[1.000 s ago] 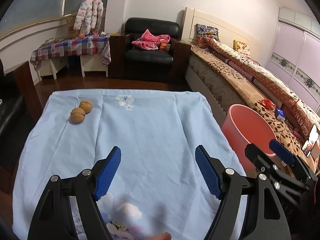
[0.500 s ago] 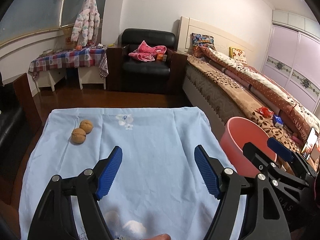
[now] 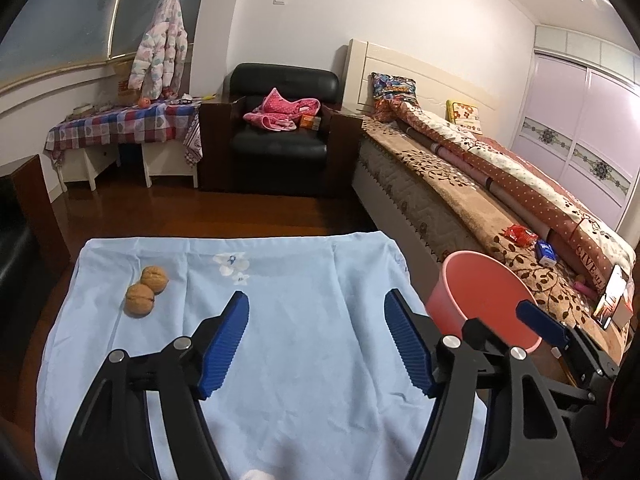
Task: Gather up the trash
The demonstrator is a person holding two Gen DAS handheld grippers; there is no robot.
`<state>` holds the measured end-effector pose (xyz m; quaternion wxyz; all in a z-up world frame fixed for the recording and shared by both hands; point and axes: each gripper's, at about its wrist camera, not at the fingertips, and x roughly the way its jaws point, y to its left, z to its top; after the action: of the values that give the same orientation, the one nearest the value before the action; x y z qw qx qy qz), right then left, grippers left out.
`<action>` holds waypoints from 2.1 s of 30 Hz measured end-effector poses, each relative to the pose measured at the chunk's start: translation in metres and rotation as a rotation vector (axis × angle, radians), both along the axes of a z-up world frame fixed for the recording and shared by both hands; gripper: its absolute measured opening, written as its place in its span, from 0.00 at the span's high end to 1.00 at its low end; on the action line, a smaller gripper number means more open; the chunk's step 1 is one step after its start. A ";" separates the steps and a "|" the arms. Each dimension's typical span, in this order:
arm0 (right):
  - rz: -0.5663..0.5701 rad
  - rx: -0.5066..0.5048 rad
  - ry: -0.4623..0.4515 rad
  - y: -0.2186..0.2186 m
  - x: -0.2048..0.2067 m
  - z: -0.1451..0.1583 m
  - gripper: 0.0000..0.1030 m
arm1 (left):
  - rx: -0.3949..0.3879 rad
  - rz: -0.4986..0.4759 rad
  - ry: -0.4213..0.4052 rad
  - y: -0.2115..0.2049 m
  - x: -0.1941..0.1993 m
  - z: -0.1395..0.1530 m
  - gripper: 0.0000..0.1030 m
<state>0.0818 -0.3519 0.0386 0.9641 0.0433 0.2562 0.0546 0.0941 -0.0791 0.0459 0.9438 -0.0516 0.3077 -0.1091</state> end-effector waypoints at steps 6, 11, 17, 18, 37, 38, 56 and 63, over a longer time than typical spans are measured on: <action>-0.017 0.011 0.014 -0.004 0.003 -0.005 0.23 | 0.002 -0.013 0.002 -0.005 0.003 -0.003 0.33; -0.021 0.005 0.016 -0.004 0.003 -0.006 0.23 | 0.001 -0.014 0.006 -0.005 0.004 -0.005 0.33; -0.026 0.005 0.012 -0.004 0.002 -0.008 0.23 | -0.004 -0.016 0.012 -0.004 0.005 -0.005 0.34; -0.027 0.006 0.012 -0.004 0.001 -0.009 0.23 | -0.007 -0.017 0.015 -0.004 0.006 -0.005 0.34; -0.024 0.009 0.020 -0.001 -0.005 -0.012 0.23 | -0.011 -0.016 0.017 -0.006 0.006 -0.005 0.38; -0.023 0.008 0.020 -0.001 -0.005 -0.012 0.23 | -0.012 -0.017 0.016 -0.007 0.006 -0.005 0.38; -0.022 0.011 0.020 -0.003 -0.010 -0.008 0.23 | -0.006 -0.023 0.015 -0.011 0.006 -0.006 0.38; -0.023 0.015 0.017 -0.003 -0.012 -0.009 0.23 | -0.007 -0.022 0.016 -0.012 0.006 -0.008 0.38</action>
<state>0.0694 -0.3554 0.0299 0.9621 0.0542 0.2633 0.0451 0.1003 -0.0913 0.0383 0.9399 -0.0525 0.3152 -0.1201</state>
